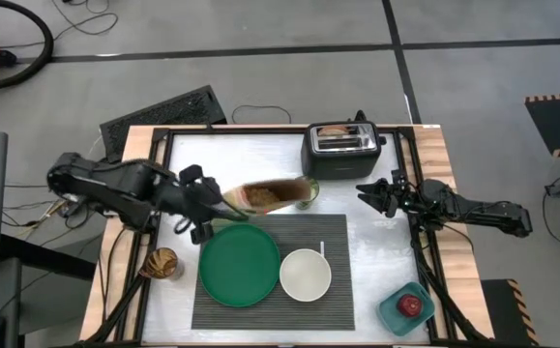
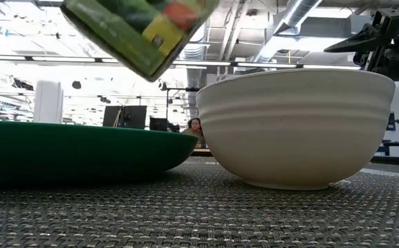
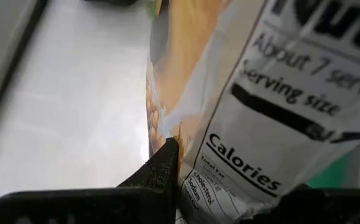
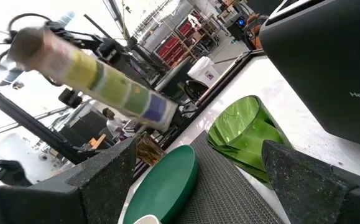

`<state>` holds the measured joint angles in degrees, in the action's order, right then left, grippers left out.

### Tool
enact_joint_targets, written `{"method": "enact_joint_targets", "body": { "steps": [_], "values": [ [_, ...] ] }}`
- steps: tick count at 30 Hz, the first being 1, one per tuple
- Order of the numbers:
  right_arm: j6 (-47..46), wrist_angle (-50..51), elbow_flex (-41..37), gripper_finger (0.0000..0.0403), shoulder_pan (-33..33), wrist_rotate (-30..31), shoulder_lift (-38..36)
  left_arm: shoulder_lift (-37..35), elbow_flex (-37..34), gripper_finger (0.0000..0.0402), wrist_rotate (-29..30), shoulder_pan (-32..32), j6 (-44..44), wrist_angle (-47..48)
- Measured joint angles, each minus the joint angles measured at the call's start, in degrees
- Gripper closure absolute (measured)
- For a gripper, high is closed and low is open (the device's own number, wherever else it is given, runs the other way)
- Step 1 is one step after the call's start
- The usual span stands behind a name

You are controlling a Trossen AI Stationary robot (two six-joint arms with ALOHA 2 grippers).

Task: Arrange a breakfast setting
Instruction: Pour the cereal into the white bowl

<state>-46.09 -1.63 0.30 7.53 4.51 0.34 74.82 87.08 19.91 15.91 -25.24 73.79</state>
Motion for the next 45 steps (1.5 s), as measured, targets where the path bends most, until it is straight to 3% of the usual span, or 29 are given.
{"method": "enact_joint_targets", "body": {
  "steps": [8, 15, 18, 28, 34, 45],
  "values": [
    [0.0, 0.0, 0.0, 0.0029, 0.0, 0.0, 0.0, 15.7, 15.4, 0.0326, 1.5, 4.1, 12.2, 15.9],
    [0.0, 0.0, 0.0, 0.0029, 0.0, 0.0, 0.0, 22.9, 21.1, 0.0326, 1.8, 8.0, 19.2, 16.1],
    [0.0, 0.0, 0.0, 0.0029, 0.0, 0.0, 0.0, 24.5, 22.1, 0.0326, 2.6, 9.3, 20.9, 16.1],
    [0.0, 0.1, 0.0, 0.0029, 0.0, 0.0, 0.0, 24.8, 22.2, 0.0326, 15.1, 10.5, 27.4, 16.2],
    [0.0, 0.1, 0.0, 0.0029, 0.0, 0.0, 0.0, 25.7, 22.2, 0.0326, 14.5, 10.1, 31.8, 16.1],
    [-0.1, 0.1, 0.0, 0.0029, 0.0, -0.1, 0.0, 26.6, 19.3, 0.0326, 19.4, 8.1, 36.5, 16.1]
  ]
}}
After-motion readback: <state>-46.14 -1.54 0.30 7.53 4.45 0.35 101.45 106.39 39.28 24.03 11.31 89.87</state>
